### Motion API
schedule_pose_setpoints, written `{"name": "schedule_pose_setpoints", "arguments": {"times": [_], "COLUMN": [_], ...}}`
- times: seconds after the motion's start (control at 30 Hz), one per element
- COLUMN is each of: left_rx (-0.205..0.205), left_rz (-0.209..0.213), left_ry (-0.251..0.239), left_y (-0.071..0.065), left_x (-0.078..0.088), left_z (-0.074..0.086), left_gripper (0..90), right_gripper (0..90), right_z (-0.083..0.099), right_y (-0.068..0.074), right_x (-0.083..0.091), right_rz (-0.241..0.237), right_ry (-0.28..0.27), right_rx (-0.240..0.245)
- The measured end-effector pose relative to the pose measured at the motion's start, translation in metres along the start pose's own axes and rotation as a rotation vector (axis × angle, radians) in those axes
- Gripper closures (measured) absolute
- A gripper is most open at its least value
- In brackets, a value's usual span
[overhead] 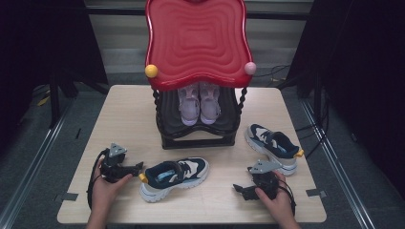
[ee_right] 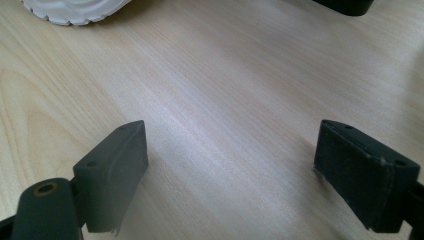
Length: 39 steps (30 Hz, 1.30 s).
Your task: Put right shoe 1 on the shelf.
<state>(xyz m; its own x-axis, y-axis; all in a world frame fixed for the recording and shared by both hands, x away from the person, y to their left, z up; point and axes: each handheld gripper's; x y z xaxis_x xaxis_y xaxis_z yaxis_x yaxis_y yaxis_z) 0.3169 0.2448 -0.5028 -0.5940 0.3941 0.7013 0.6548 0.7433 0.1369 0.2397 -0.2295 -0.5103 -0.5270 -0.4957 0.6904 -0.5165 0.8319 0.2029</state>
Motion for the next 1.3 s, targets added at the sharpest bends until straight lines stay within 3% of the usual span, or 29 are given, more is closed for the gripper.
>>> {"name": "schedule_pose_setpoints", "arguments": {"times": [0.13,0.43,0.6,0.87,1.17,1.3], "left_rx": [0.001,-0.043,-0.062,-0.101,-0.128,-0.153], "left_rz": [0.027,0.083,0.121,0.162,0.236,0.230], "left_ry": [-0.011,-0.014,0.028,0.042,0.034,0.028], "left_y": [-0.001,0.001,0.000,-0.008,-0.013,-0.017], "left_x": [0.005,0.031,0.039,0.047,0.055,0.057], "left_z": [-0.005,-0.022,-0.035,-0.055,-0.069,-0.073], "left_gripper": [19.7,21.0,21.2,21.5,22.9,26.3], "right_gripper": [13.3,13.3,13.3,13.3,13.3,13.3], "right_z": [0.000,0.000,0.000,0.000,0.000,0.000], "right_y": [0.000,0.000,0.000,0.000,0.000,0.000], "right_x": [0.000,0.000,0.000,0.000,0.000,0.000], "right_rz": [0.000,0.000,0.000,0.000,0.000,0.001], "right_ry": [0.000,0.000,0.000,0.000,0.000,0.001], "right_rx": [0.000,0.000,0.000,0.000,0.000,-0.002]}}
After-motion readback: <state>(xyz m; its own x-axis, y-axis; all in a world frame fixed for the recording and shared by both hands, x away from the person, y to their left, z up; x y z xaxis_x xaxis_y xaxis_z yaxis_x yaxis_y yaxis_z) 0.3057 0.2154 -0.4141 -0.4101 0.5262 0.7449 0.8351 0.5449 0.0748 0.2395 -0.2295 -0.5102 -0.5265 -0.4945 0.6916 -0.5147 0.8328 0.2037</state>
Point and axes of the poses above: each handheld gripper's, and its own axes: x roughly backward along the jaws, z roughly out of its underside, y roughly to its left, and after that the axes turned 14 degrees about -x, right-handed
